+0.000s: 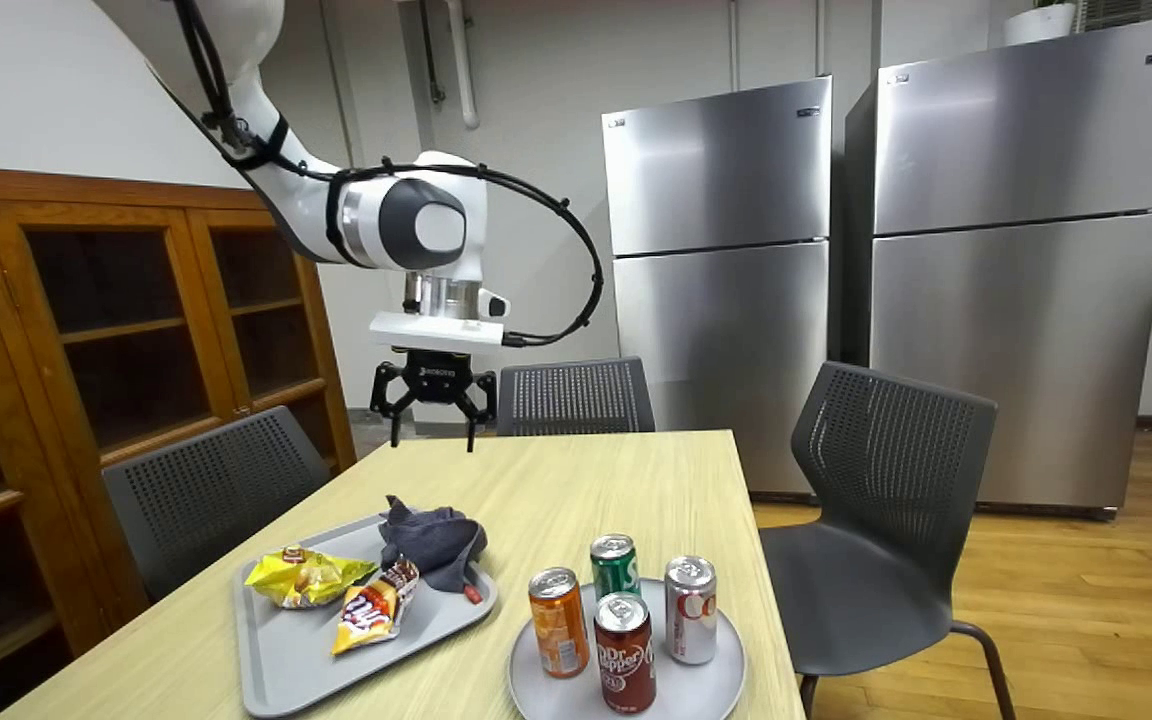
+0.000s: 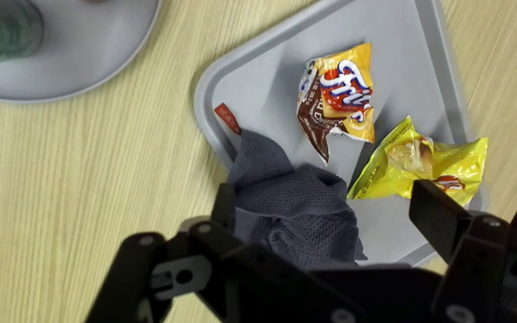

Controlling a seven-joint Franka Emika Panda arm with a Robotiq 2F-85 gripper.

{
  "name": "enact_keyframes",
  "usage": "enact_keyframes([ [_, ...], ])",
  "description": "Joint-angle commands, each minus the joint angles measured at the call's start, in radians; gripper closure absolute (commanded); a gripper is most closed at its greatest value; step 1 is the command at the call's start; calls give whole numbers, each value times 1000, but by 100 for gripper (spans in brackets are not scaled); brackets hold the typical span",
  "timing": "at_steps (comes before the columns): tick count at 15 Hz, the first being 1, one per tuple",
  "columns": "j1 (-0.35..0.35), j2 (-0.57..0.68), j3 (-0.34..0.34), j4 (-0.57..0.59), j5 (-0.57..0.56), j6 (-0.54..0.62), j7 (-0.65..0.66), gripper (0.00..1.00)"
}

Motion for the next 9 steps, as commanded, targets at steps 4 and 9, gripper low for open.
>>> enact_keyframes([
  [4, -4, 161, 100, 117, -43, 99, 36, 0],
  [9, 10, 285, 133, 215, -127, 170, 110, 0],
])
